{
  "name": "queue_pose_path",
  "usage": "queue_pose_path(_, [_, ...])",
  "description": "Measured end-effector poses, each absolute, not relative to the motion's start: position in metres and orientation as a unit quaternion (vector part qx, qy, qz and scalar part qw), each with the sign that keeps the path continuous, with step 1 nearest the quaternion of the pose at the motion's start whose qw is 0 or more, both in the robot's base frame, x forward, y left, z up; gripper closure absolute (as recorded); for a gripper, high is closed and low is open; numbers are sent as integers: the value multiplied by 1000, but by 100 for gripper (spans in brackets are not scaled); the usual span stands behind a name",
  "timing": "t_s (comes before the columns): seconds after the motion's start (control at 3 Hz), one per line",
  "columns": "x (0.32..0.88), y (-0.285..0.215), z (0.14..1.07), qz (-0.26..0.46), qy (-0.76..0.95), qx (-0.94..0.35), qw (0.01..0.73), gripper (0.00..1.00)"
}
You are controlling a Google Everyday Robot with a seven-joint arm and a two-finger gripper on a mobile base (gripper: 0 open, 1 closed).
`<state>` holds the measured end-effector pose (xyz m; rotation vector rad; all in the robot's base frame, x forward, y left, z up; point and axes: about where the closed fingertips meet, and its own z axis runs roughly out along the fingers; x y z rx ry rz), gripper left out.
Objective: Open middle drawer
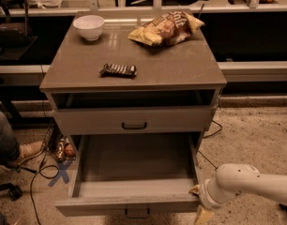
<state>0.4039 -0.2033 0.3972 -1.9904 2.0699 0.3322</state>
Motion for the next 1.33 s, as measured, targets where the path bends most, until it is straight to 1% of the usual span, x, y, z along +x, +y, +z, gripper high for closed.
queue_pose_path(0.33, [403, -203, 397, 115, 710, -683, 125, 0])
queue_pose_path(0.67, [403, -203, 397, 115, 710, -683, 125, 0])
queue_pose_path(1.0, [409, -222, 428, 104, 711, -681, 137, 0])
queue_pose_path(1.33, [418, -248, 475, 71, 716, -676, 158, 0])
